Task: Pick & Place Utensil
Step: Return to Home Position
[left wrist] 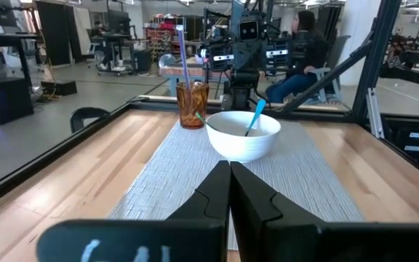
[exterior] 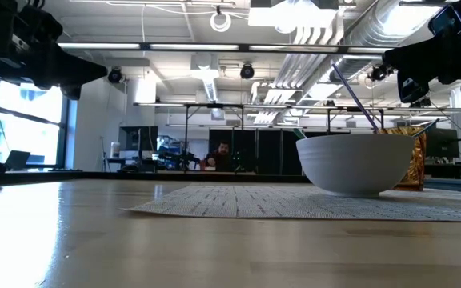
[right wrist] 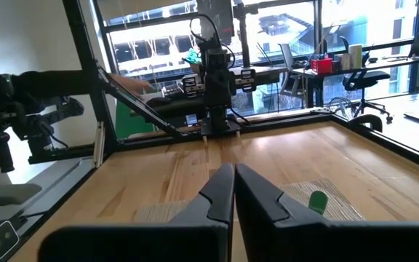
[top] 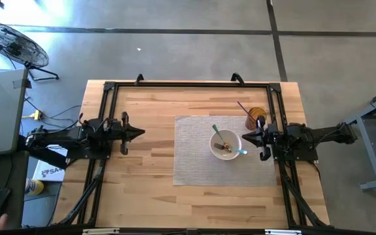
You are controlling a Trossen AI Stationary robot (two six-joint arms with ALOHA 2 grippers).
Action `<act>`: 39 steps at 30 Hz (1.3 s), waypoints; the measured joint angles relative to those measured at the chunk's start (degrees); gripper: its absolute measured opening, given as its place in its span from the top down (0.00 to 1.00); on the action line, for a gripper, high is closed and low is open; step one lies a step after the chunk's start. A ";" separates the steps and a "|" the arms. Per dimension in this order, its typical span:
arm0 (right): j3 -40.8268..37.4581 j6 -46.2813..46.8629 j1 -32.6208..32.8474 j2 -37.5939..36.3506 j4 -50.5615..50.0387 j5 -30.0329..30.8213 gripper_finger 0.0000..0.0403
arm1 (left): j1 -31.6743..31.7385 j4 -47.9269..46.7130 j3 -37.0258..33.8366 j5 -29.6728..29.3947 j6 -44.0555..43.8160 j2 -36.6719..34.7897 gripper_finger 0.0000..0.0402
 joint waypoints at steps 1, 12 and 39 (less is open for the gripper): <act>0.00 0.00 0.00 0.00 0.00 0.00 0.98 | 0.00 0.01 -0.10 0.00 0.00 0.00 1.00; 0.00 0.00 -0.01 0.02 -0.01 0.00 0.99 | 4.46 1.82 -0.77 0.99 0.00 -0.02 1.00; 0.00 0.00 0.00 0.02 -0.07 0.00 0.99 | 5.64 1.62 -0.77 0.04 0.00 -0.02 1.00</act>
